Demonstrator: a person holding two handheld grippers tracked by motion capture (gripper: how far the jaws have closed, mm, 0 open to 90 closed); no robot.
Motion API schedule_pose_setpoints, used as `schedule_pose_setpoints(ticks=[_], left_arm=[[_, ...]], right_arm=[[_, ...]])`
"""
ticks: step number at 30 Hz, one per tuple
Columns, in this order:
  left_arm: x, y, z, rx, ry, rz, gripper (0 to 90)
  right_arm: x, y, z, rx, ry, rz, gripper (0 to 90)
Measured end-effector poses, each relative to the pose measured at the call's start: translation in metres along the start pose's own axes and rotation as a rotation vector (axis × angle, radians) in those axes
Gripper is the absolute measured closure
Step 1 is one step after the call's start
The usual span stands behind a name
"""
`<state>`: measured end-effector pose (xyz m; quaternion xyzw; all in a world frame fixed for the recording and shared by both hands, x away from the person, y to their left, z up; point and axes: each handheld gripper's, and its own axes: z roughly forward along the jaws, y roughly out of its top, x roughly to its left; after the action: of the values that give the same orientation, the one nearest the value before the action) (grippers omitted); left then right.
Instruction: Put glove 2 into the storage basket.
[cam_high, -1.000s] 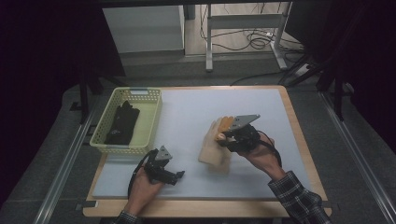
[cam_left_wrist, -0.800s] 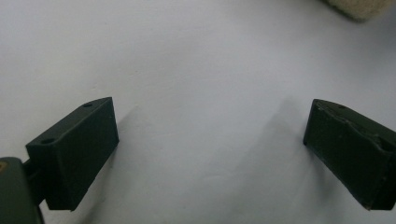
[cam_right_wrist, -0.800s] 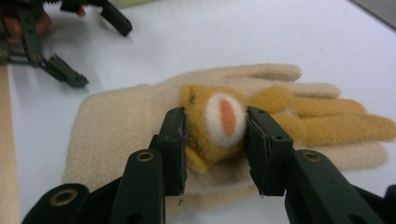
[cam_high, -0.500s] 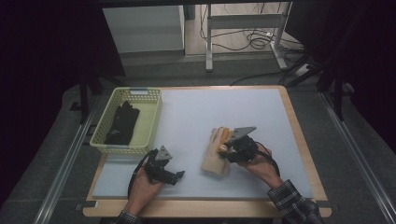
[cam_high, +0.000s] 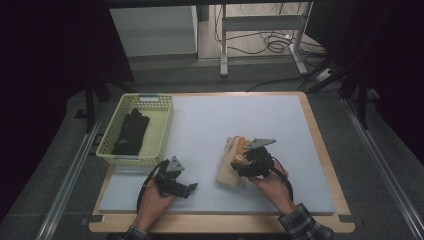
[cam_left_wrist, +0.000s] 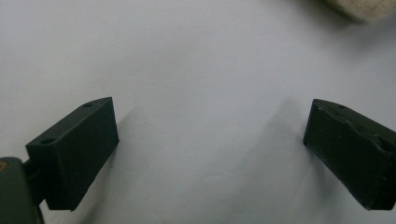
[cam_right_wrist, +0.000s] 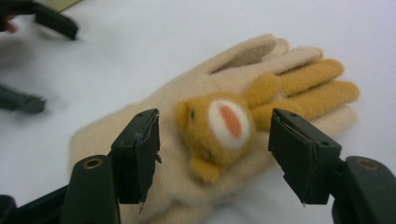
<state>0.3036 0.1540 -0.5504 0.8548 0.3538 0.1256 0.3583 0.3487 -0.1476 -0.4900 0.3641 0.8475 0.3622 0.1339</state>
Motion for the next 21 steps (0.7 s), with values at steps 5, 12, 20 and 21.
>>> schedule_pose_setpoints(ticks=[5,12,20,21], left_arm=[[0.000,0.000,0.000,0.000,0.000,0.000,3.2],[0.000,0.000,0.000,0.000,0.000,0.001,3.2],[0.000,0.000,0.000,-0.002,0.002,0.001,3.2],[0.000,0.000,0.000,-0.002,0.002,0.001,3.2]], right_arm=[[0.006,-0.002,0.014,0.007,-0.088,-0.022,52.4],[0.004,0.000,0.001,-0.014,-0.053,-0.132,58.5],[-0.005,0.020,-0.022,-0.020,0.034,-0.232,58.4],[-0.006,0.021,-0.022,-0.020,0.044,-0.232,58.3]])
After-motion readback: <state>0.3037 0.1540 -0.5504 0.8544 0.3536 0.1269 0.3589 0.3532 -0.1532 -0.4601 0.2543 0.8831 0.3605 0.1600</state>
